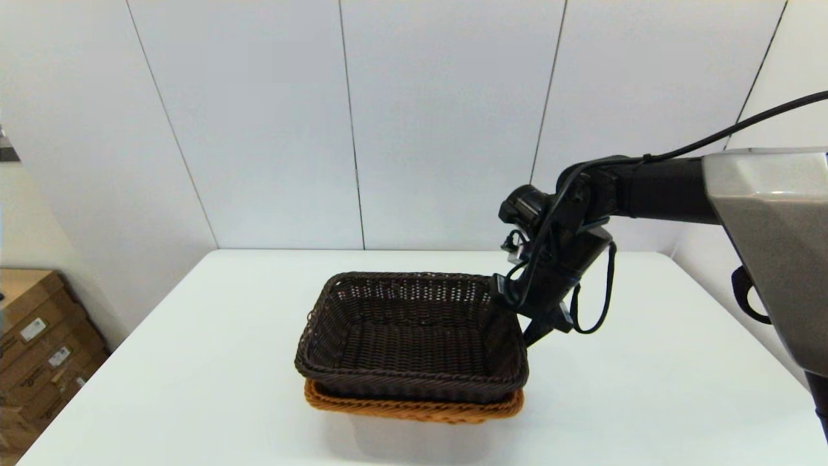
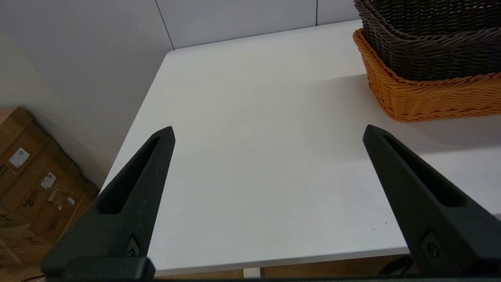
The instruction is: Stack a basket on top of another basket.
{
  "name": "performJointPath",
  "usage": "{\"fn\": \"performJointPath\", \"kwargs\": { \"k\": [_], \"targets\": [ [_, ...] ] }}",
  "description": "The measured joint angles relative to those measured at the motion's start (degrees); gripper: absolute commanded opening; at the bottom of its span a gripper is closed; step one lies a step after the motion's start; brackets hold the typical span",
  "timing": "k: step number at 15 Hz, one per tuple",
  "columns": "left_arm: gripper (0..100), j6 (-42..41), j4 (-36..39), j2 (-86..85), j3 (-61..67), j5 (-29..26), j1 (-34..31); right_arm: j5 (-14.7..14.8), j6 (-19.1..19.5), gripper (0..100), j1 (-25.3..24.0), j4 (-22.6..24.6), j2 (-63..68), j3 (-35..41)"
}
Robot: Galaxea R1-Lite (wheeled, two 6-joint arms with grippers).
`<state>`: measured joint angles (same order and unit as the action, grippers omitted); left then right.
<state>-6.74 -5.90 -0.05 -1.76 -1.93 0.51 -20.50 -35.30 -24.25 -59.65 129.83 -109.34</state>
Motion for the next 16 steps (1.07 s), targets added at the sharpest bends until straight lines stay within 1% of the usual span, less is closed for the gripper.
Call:
{"fn": "performJointPath", "kwargs": {
  "k": [5, 8, 11, 12, 15, 16],
  "targets": [
    [100, 0.0, 0.0, 0.0, 0.0, 0.0, 0.0, 0.2, 0.3, 100, 1.1, 0.1, -2.3, 0.0],
    [100, 0.0, 0.0, 0.0, 0.0, 0.0, 0.0, 0.6, 2.9, 100, 3.8, 0.3, -7.4, -0.2],
    [100, 0.0, 0.0, 0.0, 0.0, 0.0, 0.0, 1.0, 7.4, 100, 7.5, 0.3, -16.5, 2.4],
    [100, 0.0, 0.0, 0.0, 0.0, 0.0, 0.0, 1.4, 9.9, 100, 8.9, 0.3, -20.5, 4.7],
    [100, 0.0, 0.0, 0.0, 0.0, 0.0, 0.0, 3.8, 18.0, 100, 12.3, 0.4, -33.8, 14.6],
    [100, 0.0, 0.0, 0.0, 0.0, 0.0, 0.0, 4.4, 21.1, 100, 13.7, 0.8, -39.4, 19.4]
  ]
}}
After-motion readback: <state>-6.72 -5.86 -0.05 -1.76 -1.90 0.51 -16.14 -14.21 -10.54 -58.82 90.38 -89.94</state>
